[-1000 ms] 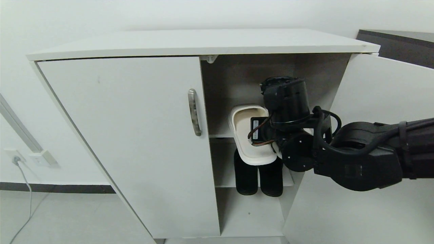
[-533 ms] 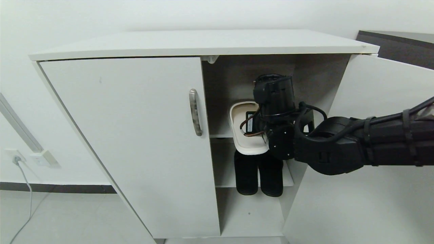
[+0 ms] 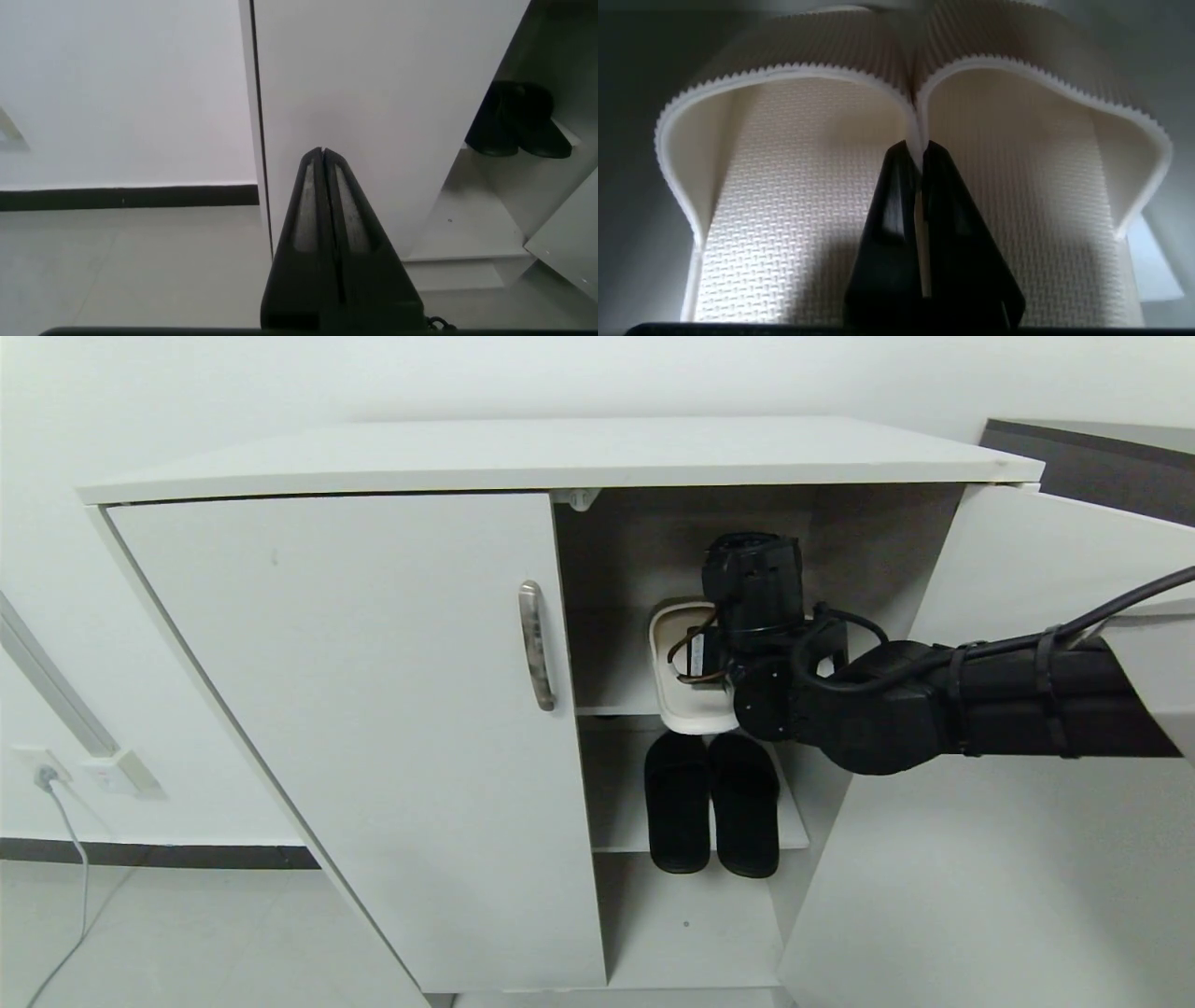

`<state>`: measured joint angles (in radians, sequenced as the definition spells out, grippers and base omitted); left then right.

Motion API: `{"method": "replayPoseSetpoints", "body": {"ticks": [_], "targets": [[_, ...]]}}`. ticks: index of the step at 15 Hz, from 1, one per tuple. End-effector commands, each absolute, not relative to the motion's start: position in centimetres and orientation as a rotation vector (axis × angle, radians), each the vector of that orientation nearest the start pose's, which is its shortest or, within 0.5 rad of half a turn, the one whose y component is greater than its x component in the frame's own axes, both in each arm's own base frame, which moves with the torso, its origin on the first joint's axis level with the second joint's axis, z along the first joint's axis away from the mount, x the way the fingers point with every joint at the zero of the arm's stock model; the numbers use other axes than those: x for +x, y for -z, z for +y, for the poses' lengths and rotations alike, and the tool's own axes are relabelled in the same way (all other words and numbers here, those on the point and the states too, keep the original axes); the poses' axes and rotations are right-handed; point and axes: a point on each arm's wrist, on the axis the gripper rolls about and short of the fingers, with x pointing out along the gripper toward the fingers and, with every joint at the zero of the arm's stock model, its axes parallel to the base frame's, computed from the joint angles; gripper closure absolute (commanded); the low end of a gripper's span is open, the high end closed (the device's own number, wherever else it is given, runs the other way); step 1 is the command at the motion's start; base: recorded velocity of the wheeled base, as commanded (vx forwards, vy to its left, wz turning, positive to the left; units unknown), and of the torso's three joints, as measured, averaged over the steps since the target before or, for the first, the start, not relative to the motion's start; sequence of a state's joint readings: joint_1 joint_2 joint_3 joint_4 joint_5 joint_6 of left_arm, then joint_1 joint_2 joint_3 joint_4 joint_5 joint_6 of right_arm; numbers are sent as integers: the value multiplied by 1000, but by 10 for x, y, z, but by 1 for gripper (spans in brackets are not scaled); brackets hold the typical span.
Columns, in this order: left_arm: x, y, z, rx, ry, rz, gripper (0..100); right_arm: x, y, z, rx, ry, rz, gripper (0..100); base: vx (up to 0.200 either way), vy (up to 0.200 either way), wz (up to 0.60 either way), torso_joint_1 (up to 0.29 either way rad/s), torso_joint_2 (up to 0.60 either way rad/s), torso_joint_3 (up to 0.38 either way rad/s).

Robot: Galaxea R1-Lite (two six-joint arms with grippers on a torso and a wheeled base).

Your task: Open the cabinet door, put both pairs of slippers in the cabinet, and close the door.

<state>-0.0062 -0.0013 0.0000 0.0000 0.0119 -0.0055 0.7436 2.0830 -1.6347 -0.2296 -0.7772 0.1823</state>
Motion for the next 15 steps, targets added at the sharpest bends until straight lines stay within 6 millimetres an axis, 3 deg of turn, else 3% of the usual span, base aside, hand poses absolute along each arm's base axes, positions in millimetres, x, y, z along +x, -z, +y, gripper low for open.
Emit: {"method": "replayPoseSetpoints", "body": {"ticks": [1, 15], "targets": [[-23, -75, 0, -6, -6, 0, 100, 331, -232, 281, 29, 50, 157, 100, 0, 0, 0, 0, 0, 0], [-23, -75, 0, -5, -9, 0, 100, 343, -230, 284, 18, 60, 171, 100, 0, 0, 0, 0, 0, 0]]}}
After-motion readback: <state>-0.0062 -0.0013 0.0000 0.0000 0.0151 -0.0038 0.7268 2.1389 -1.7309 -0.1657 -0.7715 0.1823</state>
